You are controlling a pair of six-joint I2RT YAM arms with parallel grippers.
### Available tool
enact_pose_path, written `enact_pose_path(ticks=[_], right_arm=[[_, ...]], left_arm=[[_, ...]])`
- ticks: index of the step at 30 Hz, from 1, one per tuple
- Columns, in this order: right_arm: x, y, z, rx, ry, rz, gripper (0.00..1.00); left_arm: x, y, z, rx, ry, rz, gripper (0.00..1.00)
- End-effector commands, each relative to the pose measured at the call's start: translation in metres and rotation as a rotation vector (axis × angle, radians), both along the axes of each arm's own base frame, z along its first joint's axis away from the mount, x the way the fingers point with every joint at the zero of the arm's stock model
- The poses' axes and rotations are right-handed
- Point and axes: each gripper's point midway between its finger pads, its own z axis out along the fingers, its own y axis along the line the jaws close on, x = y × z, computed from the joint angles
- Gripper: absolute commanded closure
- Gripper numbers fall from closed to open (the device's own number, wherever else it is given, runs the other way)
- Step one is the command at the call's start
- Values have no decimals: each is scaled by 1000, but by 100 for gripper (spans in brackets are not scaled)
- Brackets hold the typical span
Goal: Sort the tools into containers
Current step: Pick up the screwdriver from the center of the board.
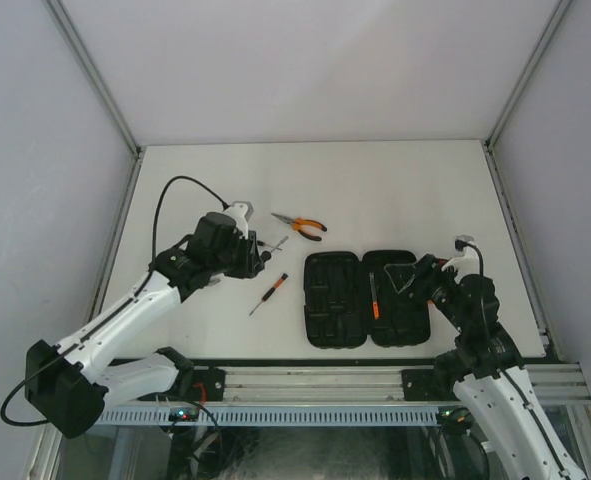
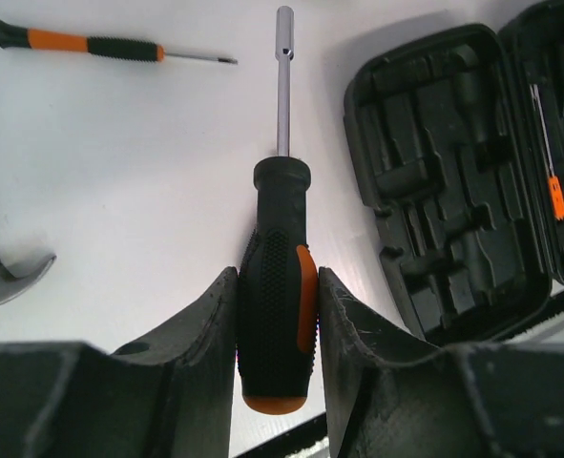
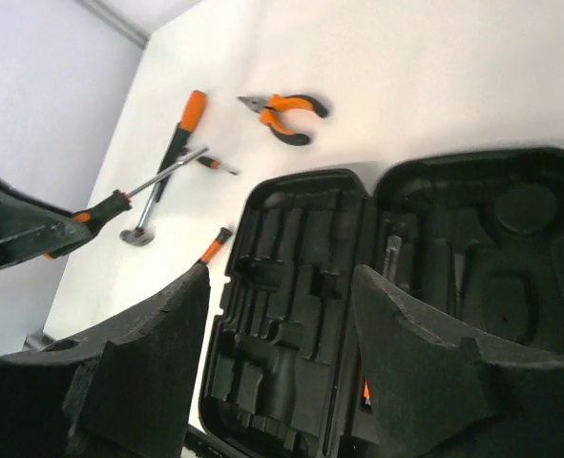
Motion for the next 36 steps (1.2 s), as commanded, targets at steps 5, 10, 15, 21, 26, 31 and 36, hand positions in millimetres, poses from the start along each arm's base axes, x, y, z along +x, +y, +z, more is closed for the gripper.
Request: enact_pose_path(ticks=[5, 10, 15, 21, 26, 31, 36], right_arm=[[-10, 50, 60, -90, -459, 284, 37], [-34, 92, 70, -185, -637, 486, 35], [-52, 128, 64, -359, -762, 679, 35], [-72, 158, 44, -588, -899, 879, 33], [-77, 174, 39, -648, -954, 954, 32], [-77, 185, 38, -681, -984, 994, 32], [-78, 196, 34, -721, -998, 1027, 35]], left_arm=[[-24, -21, 32, -82, -48, -184, 87], [-46, -40, 47, -62, -77, -311, 87], [-70, -62, 62, -98, -104, -439, 87], [-94, -78, 76, -147, -123, -554, 87], [-108, -86, 79, -158, -125, -632, 87], [-119, -93, 78, -162, -113, -685, 87], [-124, -100, 77, -163, -100, -713, 87]])
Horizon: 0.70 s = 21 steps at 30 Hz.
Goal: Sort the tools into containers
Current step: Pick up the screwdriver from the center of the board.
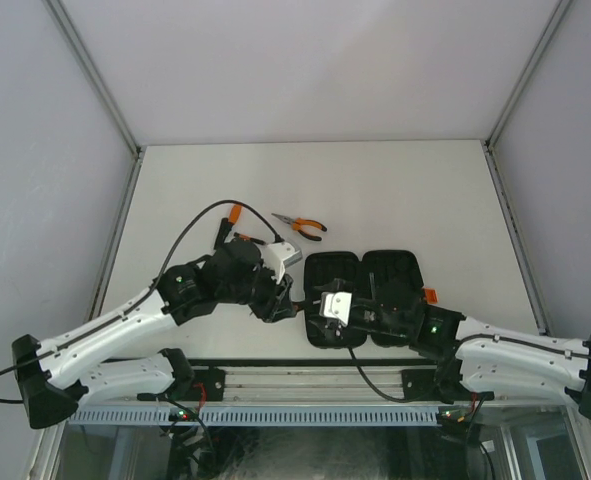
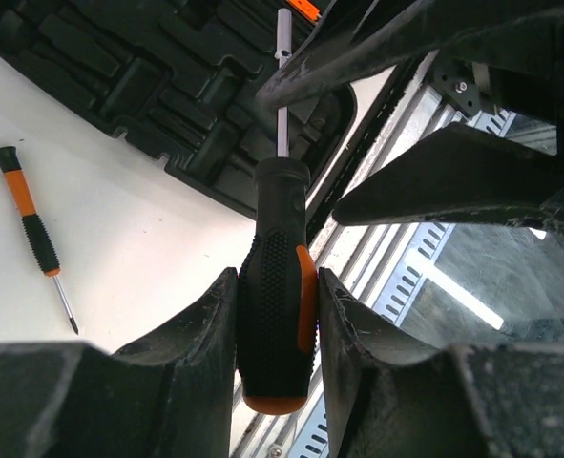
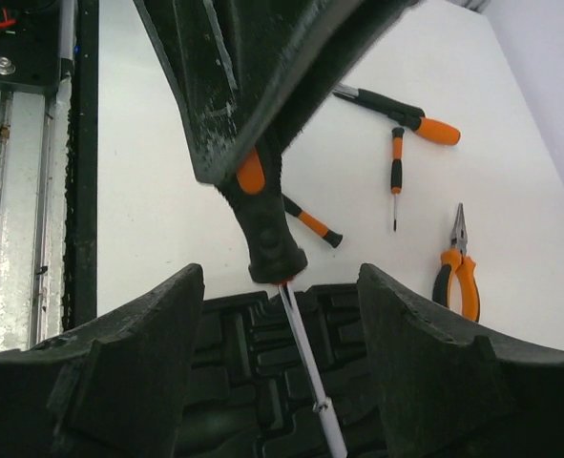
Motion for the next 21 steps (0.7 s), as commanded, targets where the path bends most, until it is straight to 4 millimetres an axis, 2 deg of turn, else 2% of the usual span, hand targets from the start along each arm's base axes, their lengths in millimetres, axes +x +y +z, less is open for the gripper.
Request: enact_pose_path(ticks=[1, 7, 13, 18, 21], right_arm=[[0, 18, 30, 38, -92, 41, 36], [-6, 31, 25, 2, -106, 75, 45], [-5, 36, 19, -21, -108, 49, 70], [-1, 34, 22, -3, -87, 4, 89], [1, 31, 24, 6, -73, -21, 100]], left_arm=[[1, -21, 41, -103, -66, -60, 87], [-2, -27, 37, -91, -55, -81, 87], [-5, -28, 39, -95, -59, -91, 86], [-6, -25, 42, -117, -82, -87, 71], [-3, -20, 49, -149, -121, -59, 56]])
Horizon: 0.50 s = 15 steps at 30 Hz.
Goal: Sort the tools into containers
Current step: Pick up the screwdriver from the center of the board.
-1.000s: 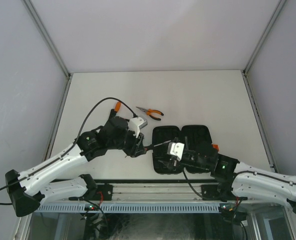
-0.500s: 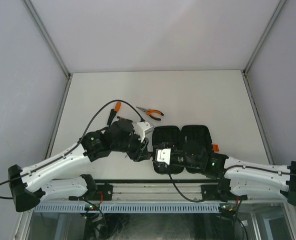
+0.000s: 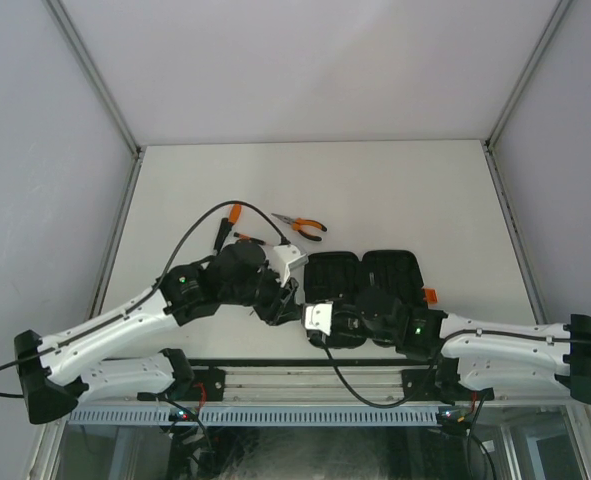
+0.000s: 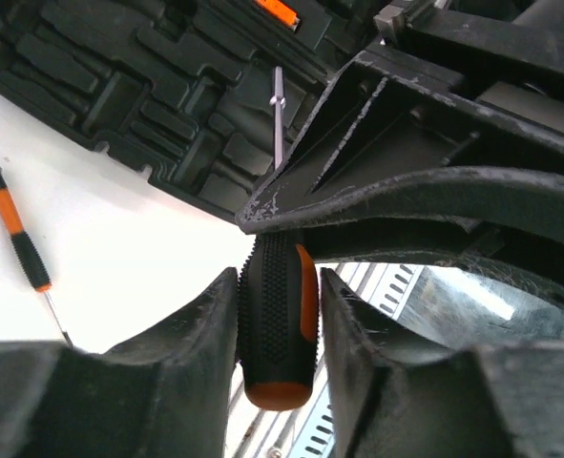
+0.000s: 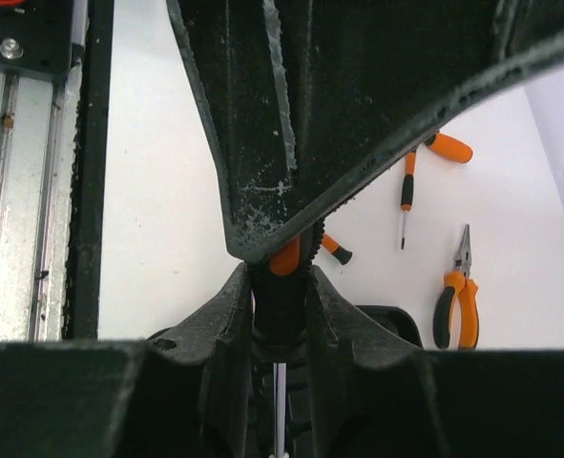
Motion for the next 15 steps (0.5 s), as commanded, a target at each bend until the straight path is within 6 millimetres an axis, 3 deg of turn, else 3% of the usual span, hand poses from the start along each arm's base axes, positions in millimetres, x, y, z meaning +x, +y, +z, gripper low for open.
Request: enact_pose_path(ticks=[1, 5, 15], right_arm=[[12, 3, 37, 110, 0, -86, 100], [13, -3, 37, 116, 34, -131, 100], [36, -38, 39, 220, 230, -464, 100]], left_arm=[[6, -7, 52, -175, -129, 5, 52], [10, 0, 67, -222, -177, 46, 37], [38, 28, 80, -250, -281, 264, 23]])
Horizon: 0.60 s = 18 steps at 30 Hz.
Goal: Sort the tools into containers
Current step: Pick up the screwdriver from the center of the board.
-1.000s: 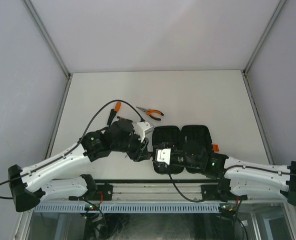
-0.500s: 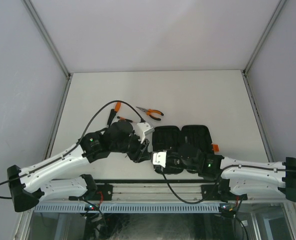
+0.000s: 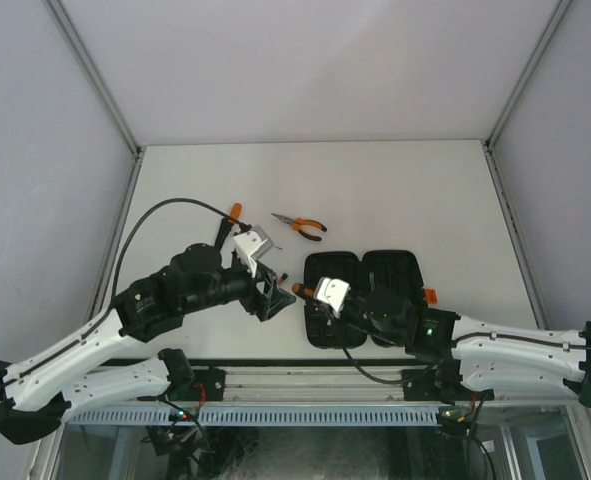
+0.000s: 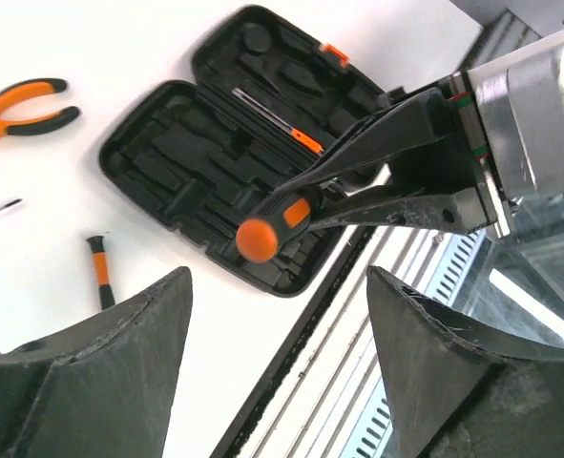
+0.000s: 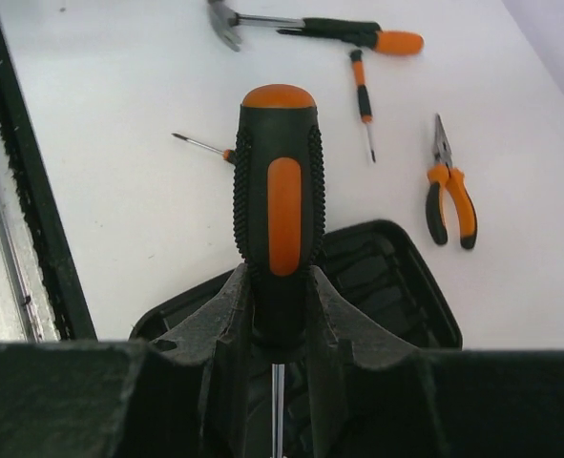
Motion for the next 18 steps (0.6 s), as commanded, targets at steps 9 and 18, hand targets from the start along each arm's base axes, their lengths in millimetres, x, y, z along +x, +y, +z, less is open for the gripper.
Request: enact_pose_path(ticks=[9, 18], right_arm=[[49, -66, 35, 315, 363, -599, 100], [60, -74, 48, 443, 527, -697, 100]], left_arm=[[53, 45, 3, -59, -13, 323, 21], [54, 50, -5, -84, 74, 373, 22]])
